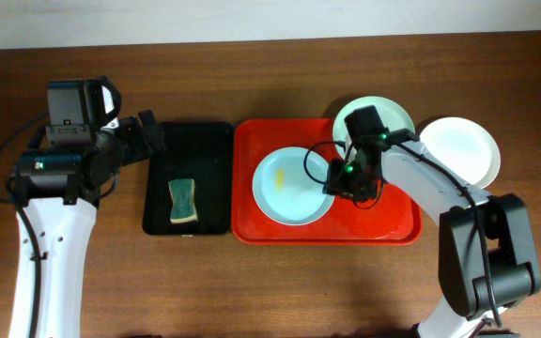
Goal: Clean dirty plates on tray and stack at the side
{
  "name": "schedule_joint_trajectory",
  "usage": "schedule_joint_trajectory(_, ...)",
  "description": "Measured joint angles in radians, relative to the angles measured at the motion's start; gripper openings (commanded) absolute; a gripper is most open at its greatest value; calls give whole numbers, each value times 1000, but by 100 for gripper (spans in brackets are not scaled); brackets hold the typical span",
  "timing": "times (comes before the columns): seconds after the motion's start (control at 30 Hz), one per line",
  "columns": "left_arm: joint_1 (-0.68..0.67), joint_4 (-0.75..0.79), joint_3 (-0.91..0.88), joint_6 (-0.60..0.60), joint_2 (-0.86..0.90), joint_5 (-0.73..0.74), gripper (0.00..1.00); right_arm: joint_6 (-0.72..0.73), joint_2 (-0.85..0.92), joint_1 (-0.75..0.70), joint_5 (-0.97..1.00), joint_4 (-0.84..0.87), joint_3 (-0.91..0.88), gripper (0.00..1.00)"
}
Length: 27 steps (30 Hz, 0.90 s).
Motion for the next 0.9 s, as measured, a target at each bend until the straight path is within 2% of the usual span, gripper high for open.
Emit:
schedule_joint_trajectory(0.2, 0, 0, 0, 0, 0, 0, 99, -14, 0, 0, 49, -27, 22, 58)
schedule_joint_trajectory(0.23, 0, 0, 0, 0, 0, 0, 99, -16, 0, 1, 51, -26, 22, 56)
schedule_joint_trajectory(0.3, 0, 0, 0, 0, 0, 0, 99, -16, 0, 5, 56, -26, 22, 45)
schedule_joint_trajectory(0.33, 0, 0, 0, 0, 0, 0, 99, -20, 0, 14, 58, -26, 22, 44)
schedule_joint_trajectory(0.43, 0, 0, 0, 0, 0, 0, 99, -19, 0, 29, 64, -11, 22, 54)
schedule_joint_trajectory(0.47, 0, 0, 0, 0, 0, 0, 99, -23, 0, 35, 65, -2, 22, 64)
schedule_joint_trajectory(0.5, 0, 0, 0, 0, 0, 0, 99, -23, 0, 39, 65, 2, 22, 68)
schedule_joint_trajectory(0.57, 0, 2, 0, 0, 0, 0, 99, -29, 0, 42, 67, 1, 22, 74)
schedule_joint_trajectory(0.63, 0, 74, -3, -1, 0, 0, 99, -27, 0, 42, 68, -3, 22, 80)
schedule_joint_trajectory(0.7, 0, 113, -2, -4, 0, 33, 99, -31, 0, 42, 68, -15, 22, 80)
schedule_joint_trajectory(0.77, 0, 51, -2, -4, 0, 114, 86, -30, 0, 42, 68, -34, 22, 79)
schedule_joint_trajectory(0.83, -10, -32, -13, -5, 1, 184, 88, -30, 0, 42, 68, -39, 22, 72)
schedule_joint_trajectory(0.87, -21, -58, -24, -8, 2, 201, 99, -26, 0, 42, 68, -39, 22, 69)
schedule_joint_trajectory(0.9, -36, -82, -44, -7, 3, 206, 99, -28, 0, 42, 68, -39, 22, 68)
